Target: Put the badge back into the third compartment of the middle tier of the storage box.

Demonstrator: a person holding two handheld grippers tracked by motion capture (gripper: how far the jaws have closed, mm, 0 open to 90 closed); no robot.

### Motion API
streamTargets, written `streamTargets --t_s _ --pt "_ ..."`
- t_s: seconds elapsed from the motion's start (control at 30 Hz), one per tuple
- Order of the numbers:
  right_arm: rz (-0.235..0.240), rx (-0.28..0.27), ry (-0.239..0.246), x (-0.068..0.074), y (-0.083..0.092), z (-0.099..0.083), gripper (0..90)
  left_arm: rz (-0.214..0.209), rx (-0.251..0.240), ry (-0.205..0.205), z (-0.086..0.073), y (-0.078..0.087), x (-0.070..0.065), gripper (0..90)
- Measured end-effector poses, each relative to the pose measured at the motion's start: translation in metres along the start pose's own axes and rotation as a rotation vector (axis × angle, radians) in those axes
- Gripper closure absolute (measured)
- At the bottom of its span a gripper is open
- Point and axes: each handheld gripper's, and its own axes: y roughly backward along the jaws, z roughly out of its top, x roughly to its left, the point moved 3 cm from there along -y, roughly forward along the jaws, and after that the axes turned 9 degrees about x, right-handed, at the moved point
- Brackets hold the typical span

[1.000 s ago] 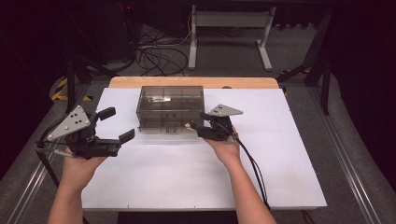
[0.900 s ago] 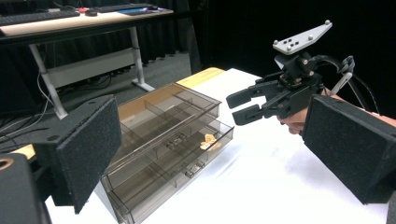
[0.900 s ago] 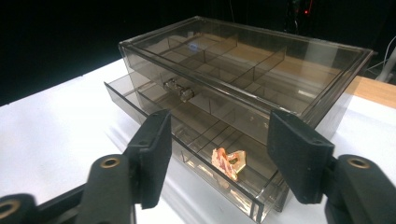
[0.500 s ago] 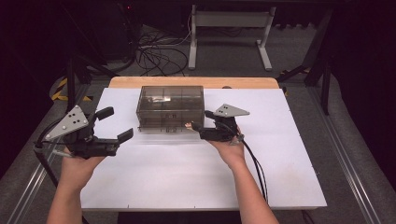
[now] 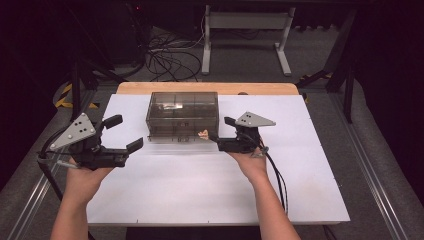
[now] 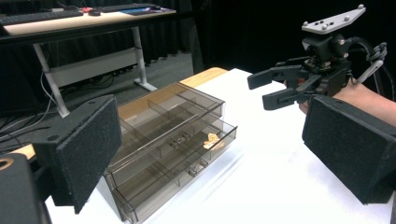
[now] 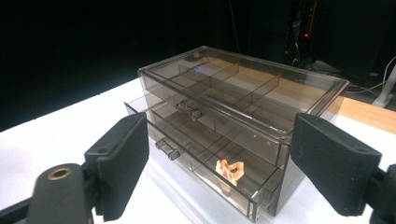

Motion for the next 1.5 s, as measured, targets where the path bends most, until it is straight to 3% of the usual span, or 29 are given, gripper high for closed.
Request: streamTargets --t_s 0.73,1.5 --pt "0.003 -0.039 0.021 0.0 0.025 0.003 10.0 -0.005 0.007 -0.001 -0.001 -0.003 -0.002 5.5" --pt "-0.02 -0.1 -0.006 -0.014 0.058 0.002 4.9 0.004 0.003 -0.005 -0.001 -0.001 -0.002 5.5"
